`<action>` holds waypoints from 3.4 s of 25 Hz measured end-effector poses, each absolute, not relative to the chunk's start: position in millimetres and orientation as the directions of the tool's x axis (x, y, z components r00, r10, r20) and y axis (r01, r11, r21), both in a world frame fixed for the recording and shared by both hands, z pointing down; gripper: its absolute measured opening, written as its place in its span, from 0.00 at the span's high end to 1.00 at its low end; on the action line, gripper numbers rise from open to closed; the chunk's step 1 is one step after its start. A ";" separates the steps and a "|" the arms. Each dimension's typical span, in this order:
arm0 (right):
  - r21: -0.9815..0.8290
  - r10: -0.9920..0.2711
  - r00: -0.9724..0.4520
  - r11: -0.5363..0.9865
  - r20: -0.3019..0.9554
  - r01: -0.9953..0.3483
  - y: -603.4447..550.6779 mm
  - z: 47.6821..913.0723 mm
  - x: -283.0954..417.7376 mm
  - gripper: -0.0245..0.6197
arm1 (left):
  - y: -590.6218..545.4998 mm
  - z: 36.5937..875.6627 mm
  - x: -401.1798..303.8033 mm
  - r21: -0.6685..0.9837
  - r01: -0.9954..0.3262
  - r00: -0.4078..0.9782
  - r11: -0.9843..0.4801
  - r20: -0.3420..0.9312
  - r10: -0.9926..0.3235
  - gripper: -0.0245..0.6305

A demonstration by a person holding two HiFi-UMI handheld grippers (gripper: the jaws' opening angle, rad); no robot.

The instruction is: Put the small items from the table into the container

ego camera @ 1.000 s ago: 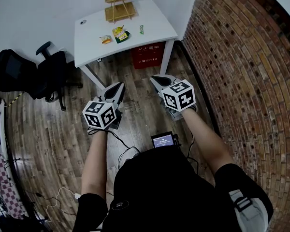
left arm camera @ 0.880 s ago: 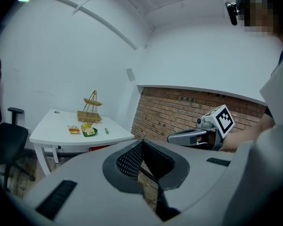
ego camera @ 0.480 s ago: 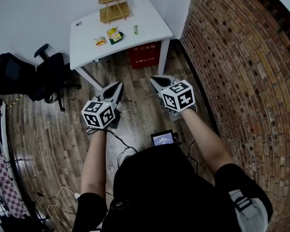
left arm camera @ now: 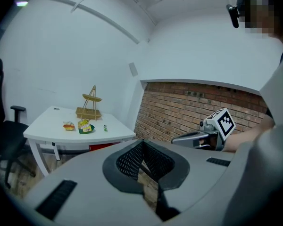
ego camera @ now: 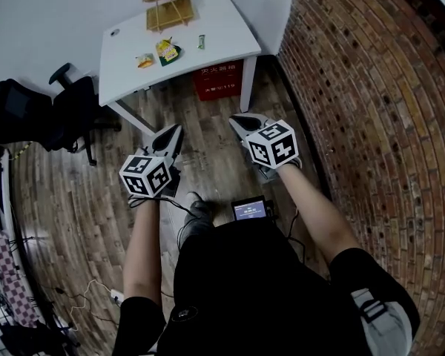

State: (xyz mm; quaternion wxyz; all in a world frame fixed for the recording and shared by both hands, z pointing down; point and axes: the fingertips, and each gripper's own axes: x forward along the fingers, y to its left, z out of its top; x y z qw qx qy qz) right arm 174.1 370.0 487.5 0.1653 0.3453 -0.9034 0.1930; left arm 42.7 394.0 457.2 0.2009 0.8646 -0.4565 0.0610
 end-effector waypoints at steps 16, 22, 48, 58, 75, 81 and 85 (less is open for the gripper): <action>-0.225 -0.593 -0.639 0.623 0.490 -0.749 215.0 507.8 114.5 0.95 | 228.9 485.6 -22.4 0.330 -0.768 0.636 -0.549 0.295 -0.713 0.95; -0.213 -0.612 -0.617 0.604 0.494 -0.768 151.0 499.9 70.1 0.95 | 161.0 478.5 -69.1 0.304 -0.748 0.662 -0.589 0.292 -0.690 0.95; -0.291 -0.511 -0.695 0.657 0.506 -0.695 -88.3 531.5 49.8 0.95 | -58.1 503.8 -72.3 0.369 -0.790 0.604 -0.489 0.332 -0.725 0.95; -0.325 -0.466 -0.715 0.666 0.521 -0.671 -127.2 544.3 33.5 0.95 | -91.3 514.5 -86.7 0.382 -0.809 0.574 -0.446 0.358 -0.736 0.95; -0.310 -0.525 -0.678 0.624 0.514 -0.718 -135.2 532.5 11.9 0.95 | -105.1 510.4 -103.0 0.394 -0.766 0.635 -0.508 0.339 -0.694 0.95; -0.306 -0.562 -0.615 0.550 0.553 -0.777 -143.3 548.1 29.4 0.94 | -105.7 512.7 -105.7 0.398 -0.767 0.634 -0.504 0.344 -0.693 0.95; -0.318 -0.564 -0.591 0.511 0.577 -0.799 -146.3 564.3 41.4 0.91 | -106.7 517.3 -107.1 0.402 -0.770 0.630 -0.495 0.351 -0.693 0.95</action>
